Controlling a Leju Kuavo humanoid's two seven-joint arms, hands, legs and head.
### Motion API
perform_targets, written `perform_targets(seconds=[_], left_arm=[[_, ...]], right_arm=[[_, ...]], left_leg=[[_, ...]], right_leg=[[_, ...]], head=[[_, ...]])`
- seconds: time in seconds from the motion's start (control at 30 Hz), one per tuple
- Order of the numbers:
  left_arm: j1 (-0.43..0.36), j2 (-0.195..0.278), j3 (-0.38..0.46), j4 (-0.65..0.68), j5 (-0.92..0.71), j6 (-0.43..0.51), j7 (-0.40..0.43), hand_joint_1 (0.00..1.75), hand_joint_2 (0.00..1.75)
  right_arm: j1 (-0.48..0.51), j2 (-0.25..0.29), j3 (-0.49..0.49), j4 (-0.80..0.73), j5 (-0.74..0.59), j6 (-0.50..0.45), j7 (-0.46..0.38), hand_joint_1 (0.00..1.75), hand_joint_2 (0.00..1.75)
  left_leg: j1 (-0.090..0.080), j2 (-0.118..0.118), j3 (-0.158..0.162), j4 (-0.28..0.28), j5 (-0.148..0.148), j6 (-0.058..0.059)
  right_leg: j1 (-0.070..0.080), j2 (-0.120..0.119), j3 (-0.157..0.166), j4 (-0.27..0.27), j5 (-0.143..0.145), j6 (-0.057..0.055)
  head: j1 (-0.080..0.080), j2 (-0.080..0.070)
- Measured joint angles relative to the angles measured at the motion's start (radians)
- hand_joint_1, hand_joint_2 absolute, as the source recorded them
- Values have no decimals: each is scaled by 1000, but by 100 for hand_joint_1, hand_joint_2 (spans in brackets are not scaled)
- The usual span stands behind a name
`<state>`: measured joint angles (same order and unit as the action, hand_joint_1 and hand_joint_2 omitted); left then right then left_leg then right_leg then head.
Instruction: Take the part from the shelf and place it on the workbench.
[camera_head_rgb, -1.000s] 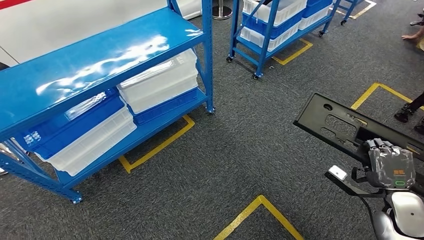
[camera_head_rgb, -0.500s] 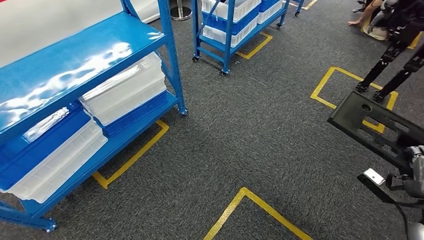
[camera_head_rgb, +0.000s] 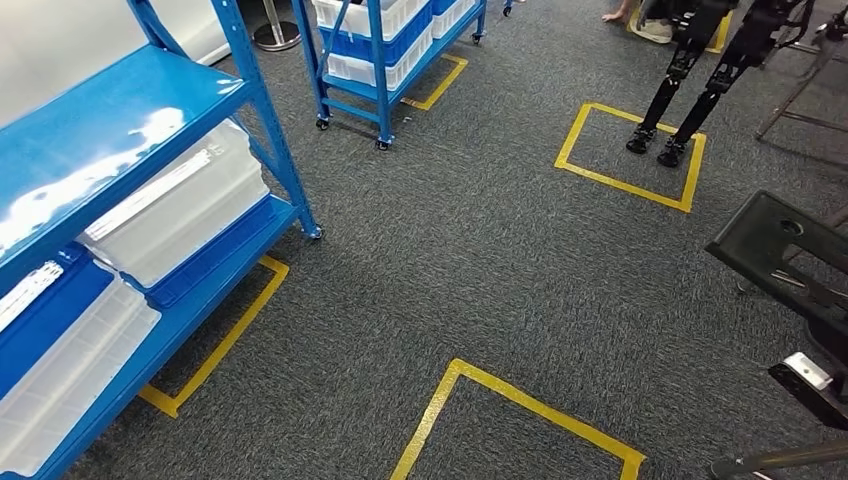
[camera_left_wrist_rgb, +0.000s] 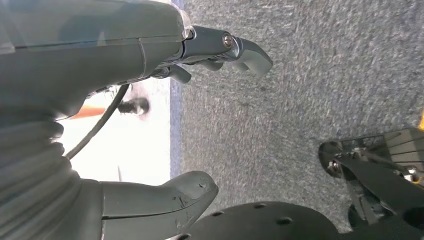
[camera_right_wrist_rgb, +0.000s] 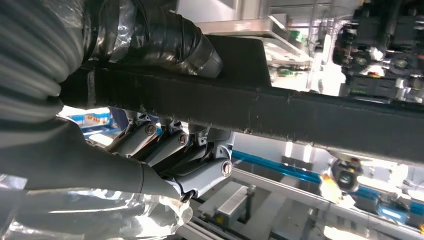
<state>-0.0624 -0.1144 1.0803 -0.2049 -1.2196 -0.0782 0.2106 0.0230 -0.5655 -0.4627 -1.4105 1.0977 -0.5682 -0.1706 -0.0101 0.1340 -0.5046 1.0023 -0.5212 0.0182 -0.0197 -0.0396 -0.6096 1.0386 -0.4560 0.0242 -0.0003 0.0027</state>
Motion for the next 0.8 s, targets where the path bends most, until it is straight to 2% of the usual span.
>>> perform_targets(seconds=[0.03,0.1,0.13,0.17,0.2,0.23,0.27,0.3,0.33,0.37,0.4,0.43,0.47,0.5,0.53,0.57,0.6,0.63,0.67,0.7,0.73,0.77,0.8], left_arm=[[-2,0,0,0,-1,0,0,0,175],[-3,0,0,0,-4,0,0,0,175],[-2,0,0,0,-5,0,0,0,175],[0,0,0,0,-5,0,0,0,175],[2,0,0,0,-5,-1,0,0,175],[3,0,0,0,-5,-1,0,0,175],[5,-1,0,0,-5,-1,0,0,175],[5,-1,0,0,-6,-1,0,0,175],[6,0,0,0,-6,0,0,0,175],[5,1,0,0,-7,0,0,0,175],[5,2,1,0,-7,1,0,0,175],[4,3,2,0,-7,1,0,0,175],[3,3,2,0,-8,1,0,0,175],[1,3,3,0,-8,2,0,0,175],[0,3,4,0,-8,2,0,0,175],[-1,2,5,0,-8,2,1,0,175],[-1,1,5,0,-8,2,1,0,175],[0,1,6,0,-8,2,1,0,175],[1,1,6,0,-8,2,1,0,175],[2,1,7,0,-8,2,1,0,175],[3,1,7,0,-8,2,1,0,175],[3,0,7,0,-8,2,1,0,175],[3,0,7,0,-8,2,1,0,175]], right_arm=[[2,-3,-9,0,-1,3,-1,175,175],[1,-12,-28,1,-2,9,-3,175,175],[0,-15,-36,2,-4,11,-3,175,175],[-2,-17,-42,3,-6,12,-4,175,175],[-2,-18,-47,5,-9,14,-5,175,175],[-2,-18,-51,8,-12,15,-7,175,175],[-1,-18,-54,11,-15,17,-10,175,175],[-1,-18,-58,14,-17,19,-12,175,175],[-1,-18,-60,16,-17,21,-14,175,175],[-1,-17,-62,19,-17,22,-15,175,175],[-3,-16,-62,21,-17,23,-17,175,175],[-4,-15,-62,24,-16,24,-18,175,175],[-4,-13,-62,26,-15,24,-19,175,175],[-4,-12,-62,28,-13,24,-20,175,175],[-2,-11,-61,30,-10,23,-21,175,175],[-3,-10,-61,32,-6,22,-22,175,175],[-7,-9,-60,35,-2,21,-22,175,175],[-11,-7,-59,37,1,21,-22,175,175],[-15,-4,-57,39,3,20,-23,175,175],[-16,-1,-55,42,4,20,-23,175,175],[-16,3,-54,45,4,19,-24,175,175],[-15,7,-53,47,5,19,-24,175,175],[-15,9,-53,49,6,19,-24,175,175]], left_leg=[[2,-3,2,5,-6,-5],[6,-51,-18,57,-45,-12],[8,-85,-43,114,-77,-13],[9,-108,-76,185,-111,-11],[10,-120,-109,251,-135,-10],[9,-125,-131,293,-143,-7],[9,-128,-138,299,-130,-3],[7,-133,-125,264,-98,3],[5,-146,-99,200,-56,10],[4,-173,-71,132,-21,19],[3,-198,-48,72,2,24],[2,-216,-33,35,13,27],[1,-224,-29,20,12,29],[0,-212,-25,11,15,30],[0,-198,-20,1,21,32],[1,-183,-13,-13,29,36],[2,-166,-7,-27,38,40],[3,-151,-4,-36,43,42],[2,-136,-3,-39,45,44],[2,-121,-4,-40,45,44],[2,-106,-5,-39,44,42],[2,-92,-5,-39,42,40],[2,-78,-5,-37,39,36]], right_leg=[[-1,11,-1,-1,1,-6],[-4,32,-2,-4,5,-20],[-4,42,-3,-5,6,-26],[-2,53,-4,-5,7,-30],[1,65,-5,-5,7,-33],[4,79,-5,-4,8,-35],[7,93,-5,-4,8,-35],[8,107,-5,-3,8,-36],[9,122,-4,-2,9,-35],[9,135,-4,0,9,-34],[8,149,-6,1,10,-32],[5,162,-10,1,13,-27],[1,175,-14,0,16,-20],[-2,190,-18,-3,21,-12],[-5,190,-21,-4,24,-6],[-5,168,-26,2,20,-2],[-4,135,-37,25,5,1],[-4,94,-56,66,-21,3],[-5,63,-84,123,-53,8],[-9,51,-112,184,-81,15],[-15,46,-132,228,-94,21],[-21,43,-135,239,-90,28],[-26,37,-118,211,-68,33]], head=[[0,0],[0,0],[0,0],[0,0],[0,0],[0,0],[0,0],[0,0],[0,0],[0,0],[0,0],[0,0],[-1,0],[-1,0],[-1,0],[-1,0],[0,0],[0,0],[0,0],[0,0],[1,0],[1,0],[1,0]])
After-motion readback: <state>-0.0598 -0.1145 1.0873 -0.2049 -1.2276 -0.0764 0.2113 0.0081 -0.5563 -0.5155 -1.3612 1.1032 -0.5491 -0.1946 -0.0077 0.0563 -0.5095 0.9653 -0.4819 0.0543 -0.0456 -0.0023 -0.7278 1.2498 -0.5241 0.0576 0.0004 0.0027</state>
